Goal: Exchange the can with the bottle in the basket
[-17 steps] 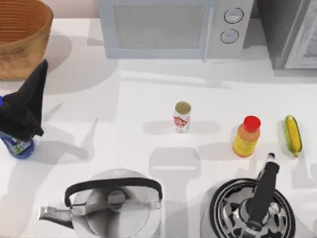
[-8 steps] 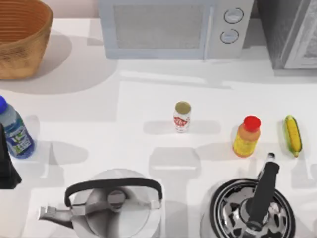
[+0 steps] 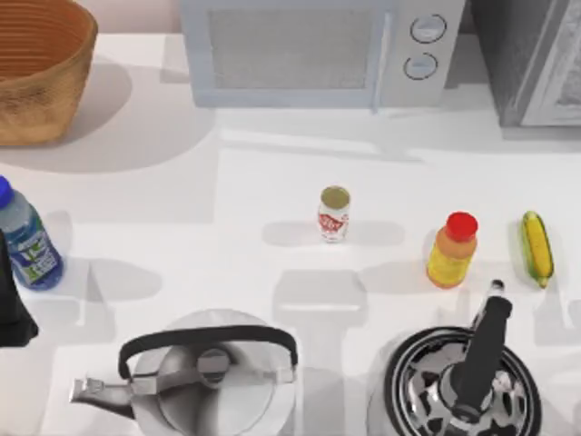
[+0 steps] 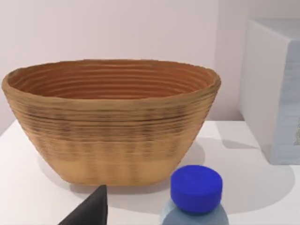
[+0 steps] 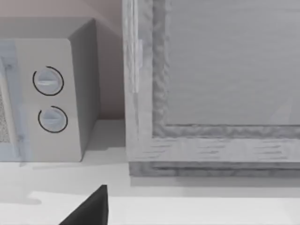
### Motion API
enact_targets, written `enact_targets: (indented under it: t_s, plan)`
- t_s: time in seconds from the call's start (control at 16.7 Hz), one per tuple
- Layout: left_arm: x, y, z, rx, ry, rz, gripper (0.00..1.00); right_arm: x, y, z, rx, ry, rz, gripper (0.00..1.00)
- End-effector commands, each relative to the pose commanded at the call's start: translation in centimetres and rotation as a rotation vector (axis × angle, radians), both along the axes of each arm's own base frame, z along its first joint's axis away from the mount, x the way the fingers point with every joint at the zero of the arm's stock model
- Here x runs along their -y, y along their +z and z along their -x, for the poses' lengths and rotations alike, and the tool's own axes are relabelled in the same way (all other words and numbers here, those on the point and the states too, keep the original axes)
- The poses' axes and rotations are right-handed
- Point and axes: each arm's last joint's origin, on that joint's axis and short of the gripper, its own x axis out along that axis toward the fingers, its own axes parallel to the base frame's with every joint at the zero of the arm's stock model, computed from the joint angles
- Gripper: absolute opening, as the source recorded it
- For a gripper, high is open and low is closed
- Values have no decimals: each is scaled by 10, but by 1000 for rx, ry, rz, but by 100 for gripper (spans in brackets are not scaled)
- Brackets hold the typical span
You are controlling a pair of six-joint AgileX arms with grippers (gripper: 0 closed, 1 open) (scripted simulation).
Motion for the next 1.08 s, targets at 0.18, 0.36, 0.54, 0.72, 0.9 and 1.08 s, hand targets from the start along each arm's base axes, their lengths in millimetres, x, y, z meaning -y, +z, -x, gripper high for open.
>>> enact_targets:
  t_s: [0.18,0.36,0.54,0.72,0.9,1.08]
  plan:
    - [0,0,-6,-10,2,-1,100,0,0,0,0,0,0,100]
    - [-1,-2,-18,-32,-2,-1,100,0,0,0,0,0,0,100]
    - [-1,-10,-34,-87,-10,-1,100,0,0,0,0,0,0,100]
    - [-2,-24,-48,-149,-15,0,100,0,0,0,0,0,0,100]
    - [-3,-37,-59,-186,-16,0,100,0,0,0,0,0,0,100]
    - [-4,-53,-67,-226,-17,0,100,0,0,0,0,0,0,100]
